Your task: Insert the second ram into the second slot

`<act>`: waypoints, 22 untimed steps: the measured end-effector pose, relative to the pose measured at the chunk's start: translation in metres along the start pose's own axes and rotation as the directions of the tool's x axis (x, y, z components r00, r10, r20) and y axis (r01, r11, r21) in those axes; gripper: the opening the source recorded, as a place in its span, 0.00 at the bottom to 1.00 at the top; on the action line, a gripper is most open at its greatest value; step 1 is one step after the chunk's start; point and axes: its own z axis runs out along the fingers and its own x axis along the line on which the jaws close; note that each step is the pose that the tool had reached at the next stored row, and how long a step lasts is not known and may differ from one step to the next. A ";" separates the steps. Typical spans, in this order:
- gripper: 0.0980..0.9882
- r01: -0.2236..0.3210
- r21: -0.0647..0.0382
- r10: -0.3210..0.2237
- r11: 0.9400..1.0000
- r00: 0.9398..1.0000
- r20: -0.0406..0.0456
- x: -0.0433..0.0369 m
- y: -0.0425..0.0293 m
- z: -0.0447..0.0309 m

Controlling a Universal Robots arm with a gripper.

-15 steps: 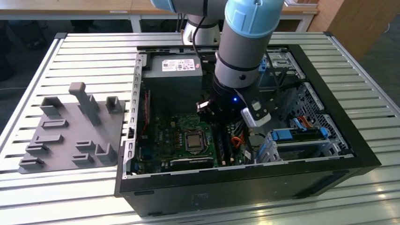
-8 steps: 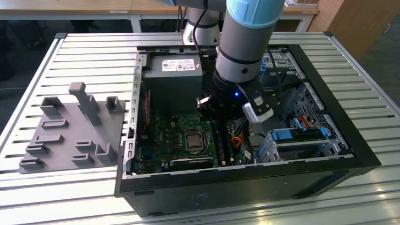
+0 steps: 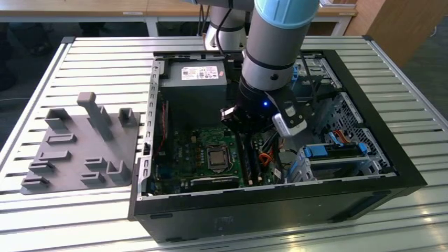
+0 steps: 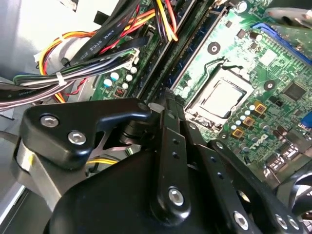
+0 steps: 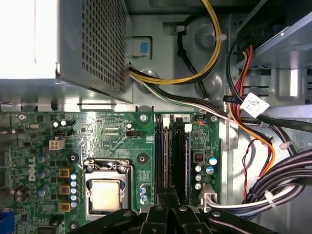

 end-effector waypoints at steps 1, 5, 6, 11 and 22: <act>0.01 0.000 0.000 0.000 1.000 1.000 0.001 -0.0001 0.0000 0.0013; 0.01 0.000 0.000 0.000 1.000 1.000 0.002 -0.0002 0.0000 0.0062; 0.01 0.000 0.000 0.000 1.000 1.000 0.002 -0.0003 0.0000 0.0074; 0.01 0.000 0.001 0.000 1.000 1.000 0.002 -0.0004 -0.0001 0.0113; 0.01 0.000 -0.001 0.000 1.000 1.000 0.002 0.0001 0.0002 0.0054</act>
